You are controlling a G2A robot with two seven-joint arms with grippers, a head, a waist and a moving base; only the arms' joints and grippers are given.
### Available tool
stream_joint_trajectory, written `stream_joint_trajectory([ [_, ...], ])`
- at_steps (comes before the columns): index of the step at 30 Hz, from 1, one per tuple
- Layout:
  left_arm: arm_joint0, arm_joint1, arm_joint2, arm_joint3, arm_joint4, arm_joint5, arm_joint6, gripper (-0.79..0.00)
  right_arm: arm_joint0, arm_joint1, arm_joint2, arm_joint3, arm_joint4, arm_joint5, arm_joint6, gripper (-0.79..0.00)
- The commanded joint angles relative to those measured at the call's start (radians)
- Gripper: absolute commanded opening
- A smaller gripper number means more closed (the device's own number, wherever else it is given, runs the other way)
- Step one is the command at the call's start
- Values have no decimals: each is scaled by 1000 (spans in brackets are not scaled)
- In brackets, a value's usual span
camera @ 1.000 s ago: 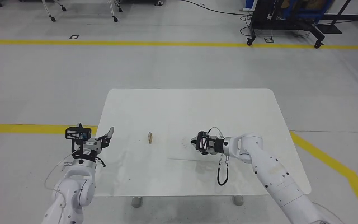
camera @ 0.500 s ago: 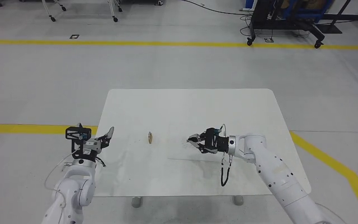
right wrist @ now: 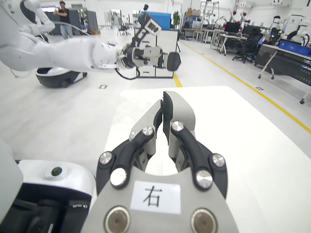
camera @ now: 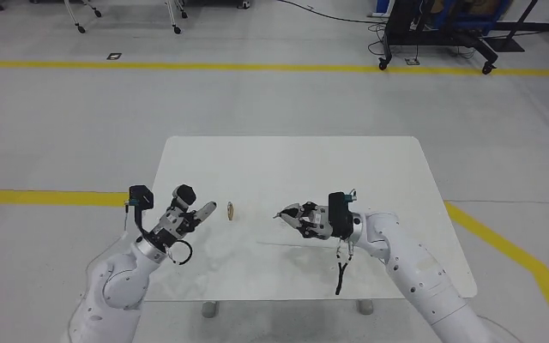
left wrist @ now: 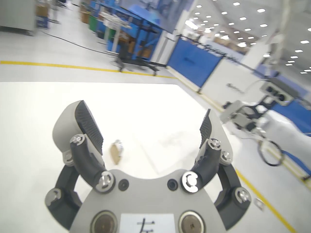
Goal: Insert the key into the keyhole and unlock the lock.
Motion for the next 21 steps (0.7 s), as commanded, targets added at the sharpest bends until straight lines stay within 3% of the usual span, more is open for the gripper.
stream_joint_trajectory([
  [1,4,0,-1,-3,18,15,34,0,-1,1,-1,-1,1,1,-1,-785],
  [8,-3,-3,27,7,-6,6,40,0,-1,1,-1,-1,1,1,-1,-785],
  [11,-40,-7,102,81,-296,-45,-59,0,-10,-2,-13,-12,35,1,-24,-785],
  [14,-103,1,152,152,-632,-27,-298,0,-9,-8,-60,15,137,1,-84,-785],
  [17,-174,13,187,212,-954,47,-612,0,21,-12,-133,62,243,1,-122,-785],
  [20,-245,15,217,287,-1368,193,-982,0,62,-13,-217,98,340,1,-147,-785],
  [21,-273,16,214,329,-1452,232,-1090,-46,75,-13,-250,103,376,1,-157,-785],
])
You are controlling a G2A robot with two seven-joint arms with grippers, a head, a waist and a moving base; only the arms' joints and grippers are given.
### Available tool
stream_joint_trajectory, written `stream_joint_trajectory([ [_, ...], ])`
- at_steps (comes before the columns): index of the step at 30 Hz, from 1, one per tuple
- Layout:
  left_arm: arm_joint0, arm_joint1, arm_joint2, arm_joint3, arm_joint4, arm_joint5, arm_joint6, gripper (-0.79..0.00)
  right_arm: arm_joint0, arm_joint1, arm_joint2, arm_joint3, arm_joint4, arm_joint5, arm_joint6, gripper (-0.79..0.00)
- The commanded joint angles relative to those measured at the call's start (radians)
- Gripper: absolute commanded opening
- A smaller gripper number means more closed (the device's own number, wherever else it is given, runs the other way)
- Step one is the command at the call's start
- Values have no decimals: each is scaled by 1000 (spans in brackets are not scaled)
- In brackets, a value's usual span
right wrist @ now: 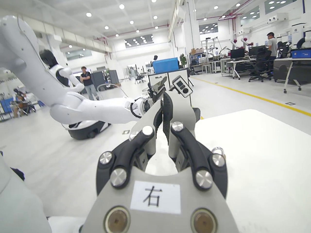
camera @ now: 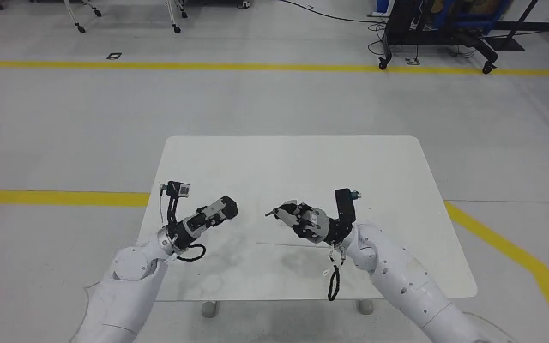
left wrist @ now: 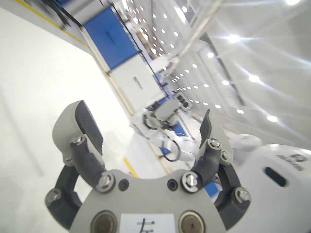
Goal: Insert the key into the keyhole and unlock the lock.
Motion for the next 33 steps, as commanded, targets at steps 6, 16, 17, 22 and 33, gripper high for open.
stream_joint_trajectory([
  [6,-96,1,4,103,-156,78,-251,-28,93,8,-204,73,237,0,-4,-785],
  [16,-48,5,43,82,266,-250,78,-58,221,19,-381,138,396,0,-8,-785],
  [17,-49,5,49,86,269,-259,87,-58,229,19,-393,146,404,0,-14,-785],
  [22,-60,8,67,97,274,-281,108,-108,259,9,-458,191,490,0,-6,-785],
  [33,-68,21,94,100,356,-329,156,-413,326,-29,-555,257,619,0,82,-785],
])
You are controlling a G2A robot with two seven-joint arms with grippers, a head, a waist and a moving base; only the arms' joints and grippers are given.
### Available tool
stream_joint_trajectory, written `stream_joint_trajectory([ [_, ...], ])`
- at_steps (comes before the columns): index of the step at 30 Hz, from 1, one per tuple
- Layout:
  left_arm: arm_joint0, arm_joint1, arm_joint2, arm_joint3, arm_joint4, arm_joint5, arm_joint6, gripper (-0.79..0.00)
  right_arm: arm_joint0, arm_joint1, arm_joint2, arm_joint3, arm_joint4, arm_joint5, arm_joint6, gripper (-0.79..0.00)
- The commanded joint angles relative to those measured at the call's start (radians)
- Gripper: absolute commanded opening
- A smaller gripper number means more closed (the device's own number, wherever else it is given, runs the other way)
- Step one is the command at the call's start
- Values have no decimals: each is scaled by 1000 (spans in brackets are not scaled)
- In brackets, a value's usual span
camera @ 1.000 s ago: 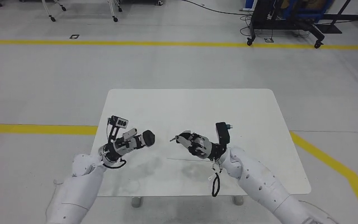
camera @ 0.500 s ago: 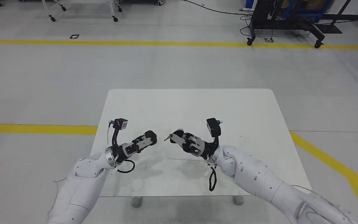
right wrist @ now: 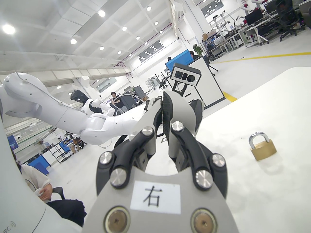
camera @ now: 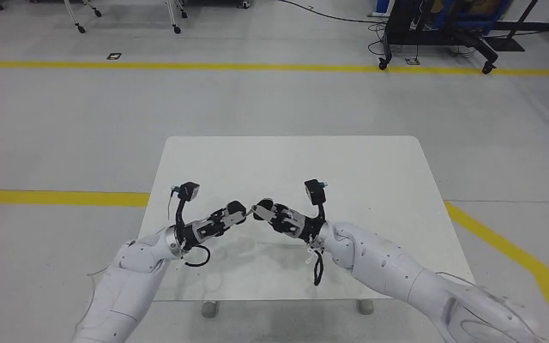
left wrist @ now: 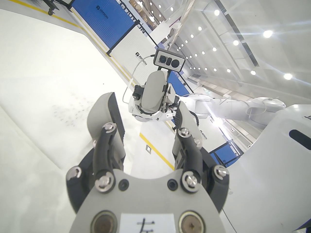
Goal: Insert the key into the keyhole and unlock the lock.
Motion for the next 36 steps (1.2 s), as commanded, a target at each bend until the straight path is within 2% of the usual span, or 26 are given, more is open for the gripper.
stream_joint_trajectory([
  [1,-1,1,6,3,6,-7,7,-419,6,-5,-10,10,19,0,13,-785],
  [7,-13,3,18,18,21,-14,19,-434,23,-18,-32,42,74,0,73,-785],
  [18,-16,5,35,18,91,-41,63,-539,26,-32,-34,62,187,0,183,-785],
  [21,-12,6,36,14,112,-41,83,-600,27,-36,-31,71,226,0,235,-785],
  [26,-9,8,37,10,129,-42,109,-779,26,-43,-12,79,283,0,309,-785],
  [36,-7,13,36,3,143,-35,149,-785,5,-52,46,84,341,0,424,-785],
])
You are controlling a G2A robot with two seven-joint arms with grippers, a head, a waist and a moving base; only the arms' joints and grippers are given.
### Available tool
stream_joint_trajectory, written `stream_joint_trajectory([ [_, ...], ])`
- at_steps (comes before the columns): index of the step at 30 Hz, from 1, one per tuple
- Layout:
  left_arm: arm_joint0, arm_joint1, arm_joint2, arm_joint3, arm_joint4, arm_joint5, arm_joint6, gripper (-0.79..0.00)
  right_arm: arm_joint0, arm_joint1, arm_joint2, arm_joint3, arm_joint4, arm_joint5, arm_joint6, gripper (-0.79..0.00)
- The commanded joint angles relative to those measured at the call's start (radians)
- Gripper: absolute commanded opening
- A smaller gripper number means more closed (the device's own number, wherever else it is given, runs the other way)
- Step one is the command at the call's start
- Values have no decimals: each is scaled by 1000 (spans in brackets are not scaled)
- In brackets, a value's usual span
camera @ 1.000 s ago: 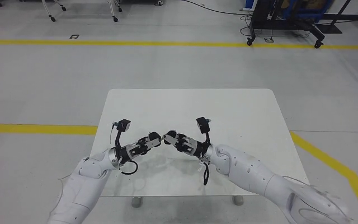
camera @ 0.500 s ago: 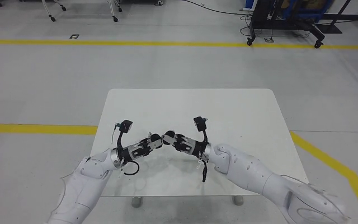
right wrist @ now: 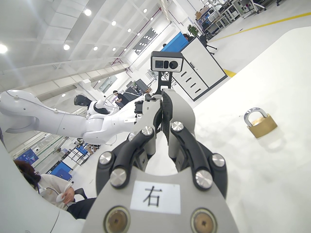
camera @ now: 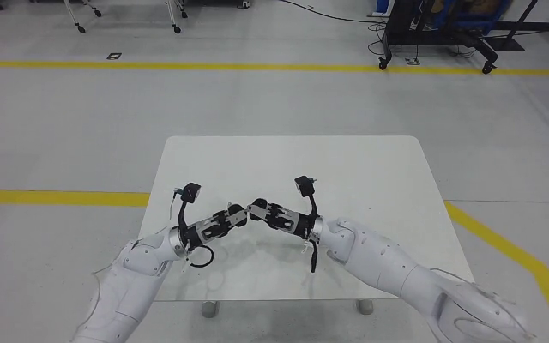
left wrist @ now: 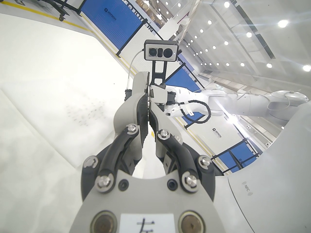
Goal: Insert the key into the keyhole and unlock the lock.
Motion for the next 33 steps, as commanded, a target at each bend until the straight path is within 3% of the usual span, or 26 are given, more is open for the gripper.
stream_joint_trajectory([
  [1,0,1,0,0,-5,2,2,-785,-6,-2,12,-2,11,0,25,-653],
  [2,1,2,-1,0,-7,4,4,-785,-11,-3,16,-5,24,0,40,0],
  [6,2,3,1,5,-21,45,25,-785,-13,-3,18,-6,29,0,45,0],
  [16,2,3,1,5,-21,45,25,-785,-13,-3,18,-6,29,0,45,0],
  [19,-7,9,-7,-7,76,92,5,-785,-13,-3,18,-6,29,0,45,0],
  [25,20,28,-32,-61,176,63,-53,-785,-13,21,40,6,105,48,254,0],
  [29,38,40,-45,-88,156,45,-96,-785,-13,55,75,-14,182,52,408,0],
  [32,42,46,-41,-101,150,54,-126,-785,-22,78,101,-43,216,68,490,-351],
  [33,42,48,-38,-104,149,56,-132,-785,-27,84,109,-55,224,73,513,-403],
])
